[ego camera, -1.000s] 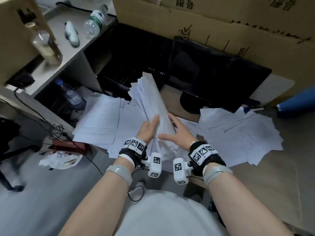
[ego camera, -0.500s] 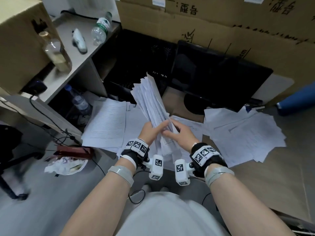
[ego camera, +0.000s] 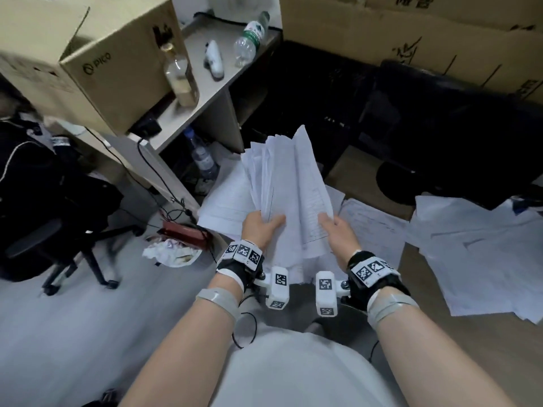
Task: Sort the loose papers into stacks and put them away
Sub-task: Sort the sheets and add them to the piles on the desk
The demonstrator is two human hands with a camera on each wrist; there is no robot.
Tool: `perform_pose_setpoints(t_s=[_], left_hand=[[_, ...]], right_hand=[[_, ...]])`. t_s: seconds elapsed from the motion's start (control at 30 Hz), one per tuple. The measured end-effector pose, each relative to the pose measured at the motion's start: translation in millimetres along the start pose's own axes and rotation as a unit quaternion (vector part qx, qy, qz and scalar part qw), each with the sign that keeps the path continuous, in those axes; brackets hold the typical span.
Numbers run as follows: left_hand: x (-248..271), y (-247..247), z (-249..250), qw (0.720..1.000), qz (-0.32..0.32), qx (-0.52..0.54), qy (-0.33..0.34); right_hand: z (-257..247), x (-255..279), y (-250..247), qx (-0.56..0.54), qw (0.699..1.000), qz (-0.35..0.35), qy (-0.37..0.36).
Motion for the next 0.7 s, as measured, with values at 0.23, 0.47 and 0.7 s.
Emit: perform_pose_setpoints(t_s=[0.23, 0.47, 0.7], left_hand=[[-37.7, -62.8, 2.8, 0.999, -0.015, -0.036, 0.013], [-108.2, -135.8, -6.9, 0.991, 0.068, -0.114, 0.019], [-180.4, -168.0, 6.5, 0.984, -0.009, -0.173, 0.038]], right_hand=[[0.8, -30.6, 28.0, 0.086, 0.994, 0.063, 0.004], [5.9, -71.6, 91.0, 0.108, 0.975, 0.153, 0.122], [14.2, -115.1, 176.5, 0.095, 0.973, 0.128, 0.166]])
Point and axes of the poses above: each hand's wrist, its own x-axis away from the middle knuckle, its own y-axis out of the palm, z = x × y, the point moved 1 cm from there along -x, towards the middle knuckle, and after that the axes turned 6 degrees about y, right-handed, at the moved point
